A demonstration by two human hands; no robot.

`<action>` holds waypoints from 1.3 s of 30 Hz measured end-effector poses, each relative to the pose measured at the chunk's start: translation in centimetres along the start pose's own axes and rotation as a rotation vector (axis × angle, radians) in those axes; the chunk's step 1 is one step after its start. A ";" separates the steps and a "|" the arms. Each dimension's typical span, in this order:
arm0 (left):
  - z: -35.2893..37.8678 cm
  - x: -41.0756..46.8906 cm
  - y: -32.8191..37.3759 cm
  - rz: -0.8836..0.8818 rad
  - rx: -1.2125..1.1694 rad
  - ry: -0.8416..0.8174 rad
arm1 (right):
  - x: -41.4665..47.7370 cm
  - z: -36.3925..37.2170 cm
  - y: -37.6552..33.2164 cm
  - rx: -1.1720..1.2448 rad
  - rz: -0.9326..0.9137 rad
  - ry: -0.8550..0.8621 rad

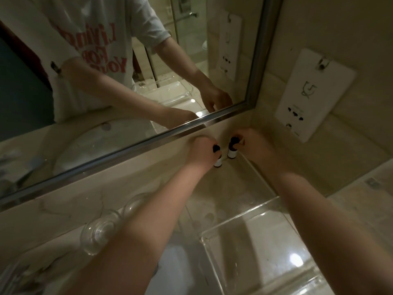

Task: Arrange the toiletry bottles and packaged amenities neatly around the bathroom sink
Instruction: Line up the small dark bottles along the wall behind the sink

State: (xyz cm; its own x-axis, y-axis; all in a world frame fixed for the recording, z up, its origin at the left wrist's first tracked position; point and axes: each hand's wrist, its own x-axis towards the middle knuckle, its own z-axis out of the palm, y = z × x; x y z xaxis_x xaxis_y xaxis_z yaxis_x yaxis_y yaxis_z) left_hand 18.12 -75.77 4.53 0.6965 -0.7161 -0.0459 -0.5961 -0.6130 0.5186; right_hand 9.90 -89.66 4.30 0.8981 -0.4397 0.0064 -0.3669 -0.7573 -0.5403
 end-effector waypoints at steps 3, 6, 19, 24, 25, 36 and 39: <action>0.9 0.6 0.7 0.030 -0.012 0.018 | 0.3 0.0 0.3 -0.048 0.013 -0.021; 1.5 1.1 1.1 0.049 -0.024 0.048 | 0.3 0.0 0.5 -0.076 0.020 -0.028; 1.5 0.4 1.2 0.061 -0.032 0.065 | -0.2 -0.5 0.4 -0.089 0.023 -0.022; 0.5 -0.7 1.1 0.016 0.000 0.025 | -1.1 -1.1 -0.1 -0.102 0.034 -0.010; 0.1 -1.1 1.2 -0.001 0.014 0.014 | -1.5 -1.2 -0.2 -0.103 0.018 0.005; -4.1 -11.1 -0.6 -0.070 0.155 0.021 | -10.0 -1.2 -5.4 -0.054 -0.040 0.130; -5.4 -15.0 -1.4 -0.084 0.209 0.050 | -13.2 -0.6 -7.5 -0.109 -0.098 0.152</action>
State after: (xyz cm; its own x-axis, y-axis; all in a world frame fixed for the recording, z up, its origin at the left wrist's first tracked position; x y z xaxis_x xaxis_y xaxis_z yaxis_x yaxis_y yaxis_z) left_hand 10.66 -62.44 9.12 0.7633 -0.6450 -0.0365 -0.6010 -0.7297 0.3260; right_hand 0.65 -78.45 8.73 0.8870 -0.4228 0.1858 -0.3108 -0.8440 -0.4371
